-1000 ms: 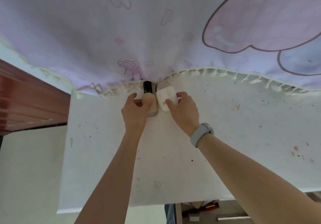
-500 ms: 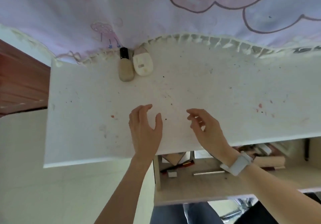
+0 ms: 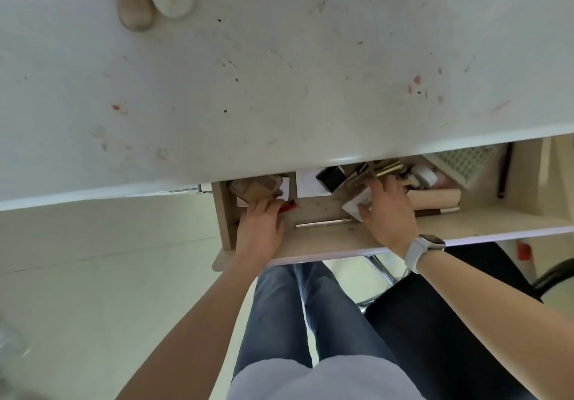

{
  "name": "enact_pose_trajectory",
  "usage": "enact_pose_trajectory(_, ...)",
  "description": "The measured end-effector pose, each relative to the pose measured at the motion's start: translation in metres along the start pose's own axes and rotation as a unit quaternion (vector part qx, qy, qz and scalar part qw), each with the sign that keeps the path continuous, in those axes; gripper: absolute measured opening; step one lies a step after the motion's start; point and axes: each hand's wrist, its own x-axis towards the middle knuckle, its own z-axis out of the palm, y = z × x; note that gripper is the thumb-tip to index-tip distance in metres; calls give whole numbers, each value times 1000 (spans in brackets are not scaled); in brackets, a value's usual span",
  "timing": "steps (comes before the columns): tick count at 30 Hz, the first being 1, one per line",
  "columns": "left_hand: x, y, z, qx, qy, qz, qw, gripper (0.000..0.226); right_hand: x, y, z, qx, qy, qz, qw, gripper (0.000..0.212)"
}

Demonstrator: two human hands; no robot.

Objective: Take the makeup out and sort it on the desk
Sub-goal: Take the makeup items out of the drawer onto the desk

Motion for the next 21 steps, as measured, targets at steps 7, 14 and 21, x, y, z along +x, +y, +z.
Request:
enact_pose_trajectory(7,15,5,4,247,2,81,966,33,11,9,8,-102,-12,-31,994,38)
enact_pose_trajectory(14,21,6,2,364,-14,168,916,22,2,21,4,-46,-42,-126,990,27)
enact_pose_trajectory(21,25,6,6,409,-51,180,893,32,3,22,1,-43,-82,-120,988,28)
